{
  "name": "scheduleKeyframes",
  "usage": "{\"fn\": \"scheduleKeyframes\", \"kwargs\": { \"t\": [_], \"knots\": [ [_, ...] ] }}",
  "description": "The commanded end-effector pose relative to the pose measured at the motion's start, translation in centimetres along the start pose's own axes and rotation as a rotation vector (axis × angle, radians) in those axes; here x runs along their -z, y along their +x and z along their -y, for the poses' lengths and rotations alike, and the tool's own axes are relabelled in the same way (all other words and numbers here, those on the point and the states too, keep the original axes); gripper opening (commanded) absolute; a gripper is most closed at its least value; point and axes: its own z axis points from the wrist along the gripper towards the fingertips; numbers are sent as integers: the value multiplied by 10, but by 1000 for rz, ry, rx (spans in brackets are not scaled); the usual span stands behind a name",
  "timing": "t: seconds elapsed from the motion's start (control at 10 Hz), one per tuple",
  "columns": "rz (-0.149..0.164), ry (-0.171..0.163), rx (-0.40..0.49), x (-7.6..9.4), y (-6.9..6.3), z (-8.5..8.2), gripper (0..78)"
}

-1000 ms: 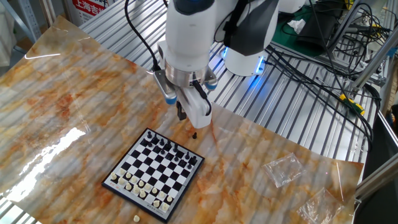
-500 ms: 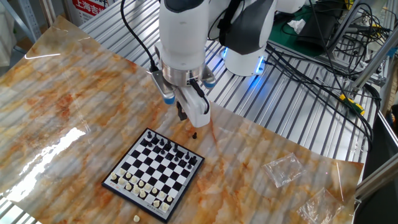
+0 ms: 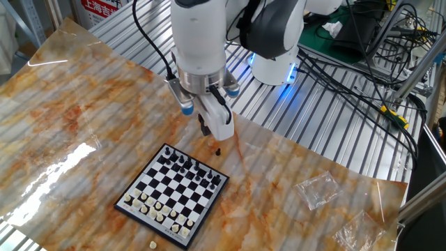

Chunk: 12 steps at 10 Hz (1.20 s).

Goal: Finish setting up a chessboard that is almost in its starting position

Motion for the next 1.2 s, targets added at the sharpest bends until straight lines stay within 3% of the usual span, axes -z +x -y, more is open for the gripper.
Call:
{"fn": "scheduleKeyframes", "kwargs": {
  "t": [0.1, 0.6, 1.0, 1.2],
  "knots": [
    [15, 9, -9, -12, 18, -4, 0],
    [25, 11, 13, -38, 39, 0, 0],
    [42, 19, 40, -53, 48, 7, 0],
    [49, 38, 80, -63, 49, 13, 0]
  ]
}}
